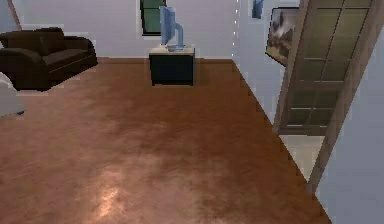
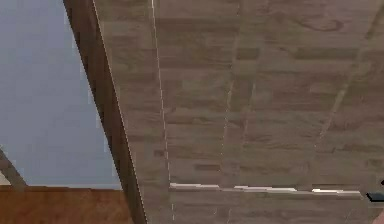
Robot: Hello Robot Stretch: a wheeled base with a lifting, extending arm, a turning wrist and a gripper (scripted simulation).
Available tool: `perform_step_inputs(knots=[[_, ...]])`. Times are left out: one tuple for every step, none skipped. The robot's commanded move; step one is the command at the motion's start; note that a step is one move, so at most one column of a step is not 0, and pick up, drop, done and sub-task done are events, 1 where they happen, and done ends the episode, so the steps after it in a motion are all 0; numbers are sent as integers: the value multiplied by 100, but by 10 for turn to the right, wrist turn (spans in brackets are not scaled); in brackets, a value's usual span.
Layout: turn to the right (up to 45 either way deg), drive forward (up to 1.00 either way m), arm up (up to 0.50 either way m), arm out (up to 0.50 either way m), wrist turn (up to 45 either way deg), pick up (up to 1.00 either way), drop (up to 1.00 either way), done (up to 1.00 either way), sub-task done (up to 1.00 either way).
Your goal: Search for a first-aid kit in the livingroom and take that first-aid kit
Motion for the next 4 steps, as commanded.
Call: perform_step_inputs(knots=[[-180,0,0,0,0,0,0,0,0],[0,75,0,0,0,0,0,0,0],[-450,0,0,0,0,0,0,0,0],[-30,0,0,0,0,0,0,0,0]])
